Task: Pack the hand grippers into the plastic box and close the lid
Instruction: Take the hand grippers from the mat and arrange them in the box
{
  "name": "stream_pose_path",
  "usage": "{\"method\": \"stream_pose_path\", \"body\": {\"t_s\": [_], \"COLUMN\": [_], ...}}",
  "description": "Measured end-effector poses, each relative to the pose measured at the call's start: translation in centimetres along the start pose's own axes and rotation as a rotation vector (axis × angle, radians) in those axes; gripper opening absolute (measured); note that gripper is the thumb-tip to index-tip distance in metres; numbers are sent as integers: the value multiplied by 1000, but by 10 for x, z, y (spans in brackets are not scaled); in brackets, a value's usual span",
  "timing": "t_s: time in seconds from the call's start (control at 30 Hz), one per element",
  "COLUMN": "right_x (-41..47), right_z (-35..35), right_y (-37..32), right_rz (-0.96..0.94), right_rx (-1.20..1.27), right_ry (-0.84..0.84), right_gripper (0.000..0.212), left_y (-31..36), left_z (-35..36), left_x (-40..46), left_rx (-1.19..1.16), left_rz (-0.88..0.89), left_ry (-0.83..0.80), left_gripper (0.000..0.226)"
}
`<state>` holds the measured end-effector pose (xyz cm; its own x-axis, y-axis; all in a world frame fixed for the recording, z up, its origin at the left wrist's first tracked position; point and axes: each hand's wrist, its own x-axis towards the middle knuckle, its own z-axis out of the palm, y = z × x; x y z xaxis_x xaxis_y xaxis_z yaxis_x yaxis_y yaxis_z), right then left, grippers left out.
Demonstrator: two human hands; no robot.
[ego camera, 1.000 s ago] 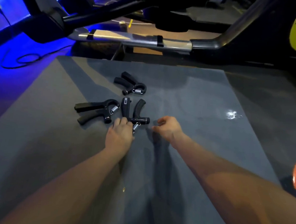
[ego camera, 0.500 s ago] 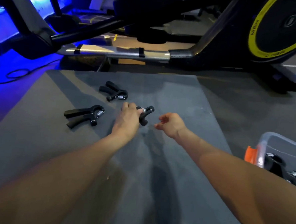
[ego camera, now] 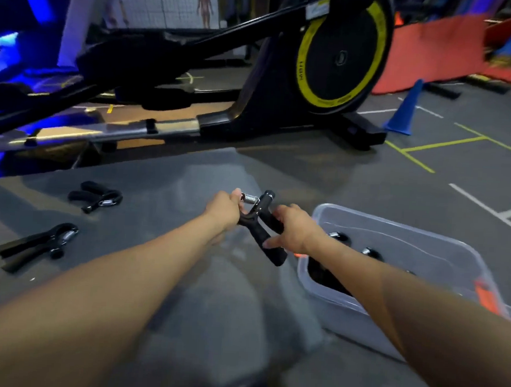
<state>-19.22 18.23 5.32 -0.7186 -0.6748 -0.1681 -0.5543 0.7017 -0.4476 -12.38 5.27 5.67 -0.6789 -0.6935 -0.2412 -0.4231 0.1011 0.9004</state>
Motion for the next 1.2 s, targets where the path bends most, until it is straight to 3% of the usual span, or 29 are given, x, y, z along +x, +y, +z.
{"method": "stream_pose_path", "body": {"t_s": [0.2, 0.33, 0.43, 0.5, 0.67, 0.73, 0.83, 0.9, 0.97, 1.1, 1.2], "right_x": [-32, -51, -61, -65, -72, -77, -80, -82, -84, -83, -73], "right_z": [-33, -33, -33, -36, -58, -66, -66, -61, -55, -39, -26], "right_y": [78, 129, 161, 181, 231, 246, 268, 281, 292, 314, 326], "right_rz": [6, 60, 153, 258, 421, 412, 403, 431, 455, 542, 669], "right_rx": [-209, -225, -133, 0, 494, 759, 1006, 1118, 1172, 1039, 919], "right_ry": [98, 199, 285, 318, 337, 306, 281, 272, 270, 248, 291], "right_gripper": [72, 39, 26, 20, 15, 13, 24, 20, 21, 46, 39], "left_y": [45, 58, 63, 61, 36, 28, 25, 25, 21, 12, 0], "left_z": [89, 145, 184, 208, 258, 275, 298, 311, 323, 347, 357], "left_x": [-18, -29, -40, -42, -38, -39, -40, -43, -43, -46, -39], "left_rx": [-337, -406, -452, -358, 223, 242, 167, 108, 64, 65, 140], "left_rz": [-146, -210, -212, -165, 52, 78, 61, 43, 48, 38, 58], "left_ry": [-149, -253, -332, -381, -407, -488, -630, -642, -596, -550, -543], "left_gripper": [28, 35, 29, 24, 20, 37, 35, 32, 32, 22, 28]}}
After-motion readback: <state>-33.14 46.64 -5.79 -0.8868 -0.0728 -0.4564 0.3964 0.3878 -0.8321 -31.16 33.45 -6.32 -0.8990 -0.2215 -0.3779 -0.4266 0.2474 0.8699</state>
